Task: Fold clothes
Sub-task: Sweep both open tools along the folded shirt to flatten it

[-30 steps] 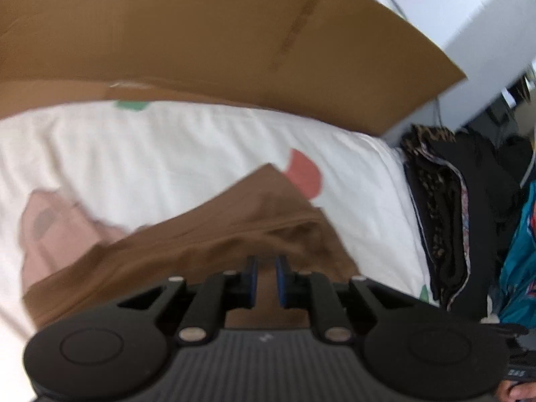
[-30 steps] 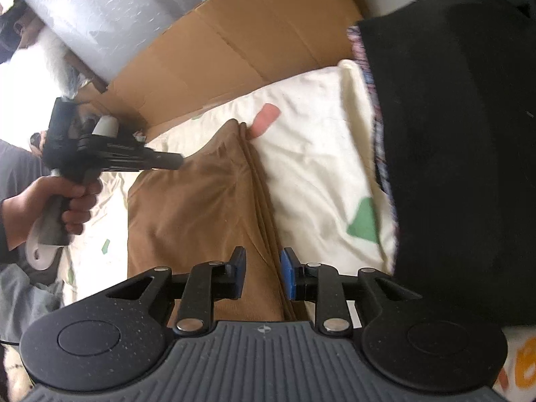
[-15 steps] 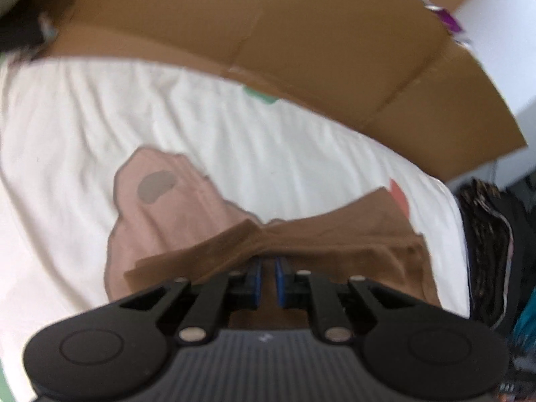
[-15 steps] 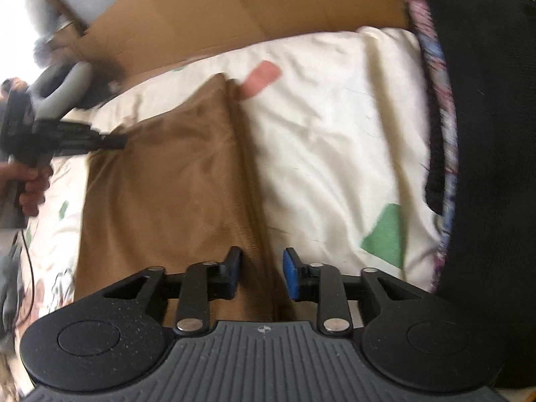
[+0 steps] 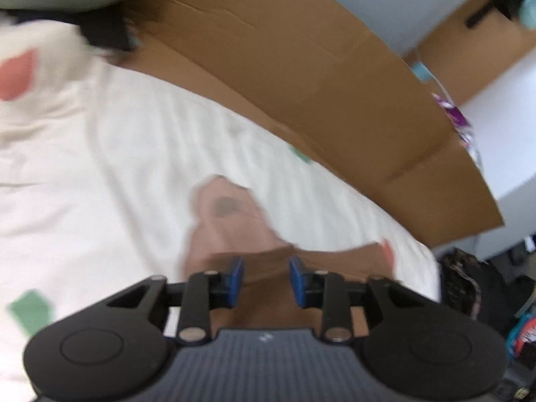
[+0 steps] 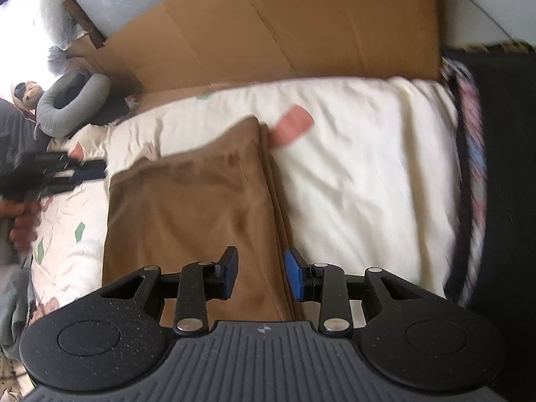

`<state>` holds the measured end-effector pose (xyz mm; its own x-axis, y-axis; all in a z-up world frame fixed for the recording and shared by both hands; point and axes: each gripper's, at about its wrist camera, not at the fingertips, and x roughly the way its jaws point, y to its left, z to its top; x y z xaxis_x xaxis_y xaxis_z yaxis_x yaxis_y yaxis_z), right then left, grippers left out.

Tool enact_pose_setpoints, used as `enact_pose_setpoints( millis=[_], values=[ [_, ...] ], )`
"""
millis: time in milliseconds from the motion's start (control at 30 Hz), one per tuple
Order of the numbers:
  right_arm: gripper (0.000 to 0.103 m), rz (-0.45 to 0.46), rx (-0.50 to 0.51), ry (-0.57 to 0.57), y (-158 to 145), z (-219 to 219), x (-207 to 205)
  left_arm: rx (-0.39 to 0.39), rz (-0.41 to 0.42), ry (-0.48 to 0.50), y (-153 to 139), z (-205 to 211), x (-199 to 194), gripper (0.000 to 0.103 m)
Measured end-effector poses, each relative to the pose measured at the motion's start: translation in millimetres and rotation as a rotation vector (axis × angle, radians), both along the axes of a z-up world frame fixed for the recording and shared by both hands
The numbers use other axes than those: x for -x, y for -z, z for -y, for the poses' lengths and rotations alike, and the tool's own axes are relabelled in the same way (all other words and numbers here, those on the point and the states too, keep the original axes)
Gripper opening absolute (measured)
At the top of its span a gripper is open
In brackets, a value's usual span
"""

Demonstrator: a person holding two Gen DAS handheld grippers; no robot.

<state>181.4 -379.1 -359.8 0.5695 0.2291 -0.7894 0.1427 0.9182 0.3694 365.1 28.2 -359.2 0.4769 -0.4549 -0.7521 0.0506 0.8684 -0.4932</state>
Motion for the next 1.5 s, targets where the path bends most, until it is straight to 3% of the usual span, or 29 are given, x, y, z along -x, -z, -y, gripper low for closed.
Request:
enact_pose_setpoints(
  millis=[67, 267, 433, 500, 600, 667, 733, 767, 933, 967, 1067, 1267, 1500],
  values=[
    [0.040, 0.014, 0.010, -0.014, -3, -2, -12, -0.007, -0.010, -0.023, 3, -13, 3, 0.046],
    [0.040, 0.014, 0.043, -0.047, 0, -10, -53, 0.062, -0.081, -0.054, 29, -30, 2, 0.046],
    [0.040, 0.005, 0.043, -0.063, 8, -15, -81, 0.106, -0.093, -0.035, 43, -29, 0, 0.046],
    [0.040, 0.003, 0.045, -0.068, 13, -17, -90, 0.127, -0.105, -0.028, 51, -27, -2, 0.044],
    [0.040, 0.011, 0.053, -0.078, 16, -18, -102, 0.140, -0.113, -0.025, 59, -25, -5, 0.022],
    [0.039, 0.017, 0.058, -0.086, 18, -18, -109, 0.132, -0.119, -0.030, 66, -24, -9, 0.021],
    [0.031, 0.006, 0.074, -0.103, 21, -19, -118, 0.132, -0.119, -0.032, 68, -23, -12, 0.021],
    [0.016, -0.004, 0.084, -0.114, 23, -20, -123, 0.130, -0.119, -0.032, 69, -22, -14, 0.021],
    [0.012, -0.031, 0.096, -0.110, 32, -14, -137, 0.120, -0.117, -0.022, 68, -21, -19, 0.021],
    [0.015, -0.037, 0.102, -0.107, 35, -14, -139, 0.123, -0.121, -0.026, 69, -22, -19, 0.021],
    [0.040, -0.063, 0.101, -0.061, 46, -9, -140, 0.114, -0.133, -0.037, 66, -20, -17, 0.026],
    [0.041, -0.056, 0.031, -0.034, 35, 0, -127, 0.083, -0.156, -0.028, 56, -19, 1, 0.034],
    [0.042, -0.109, 0.062, -0.095, 34, -10, -101, 0.084, -0.228, -0.016, 60, -9, 37, 0.034]
  ],
)
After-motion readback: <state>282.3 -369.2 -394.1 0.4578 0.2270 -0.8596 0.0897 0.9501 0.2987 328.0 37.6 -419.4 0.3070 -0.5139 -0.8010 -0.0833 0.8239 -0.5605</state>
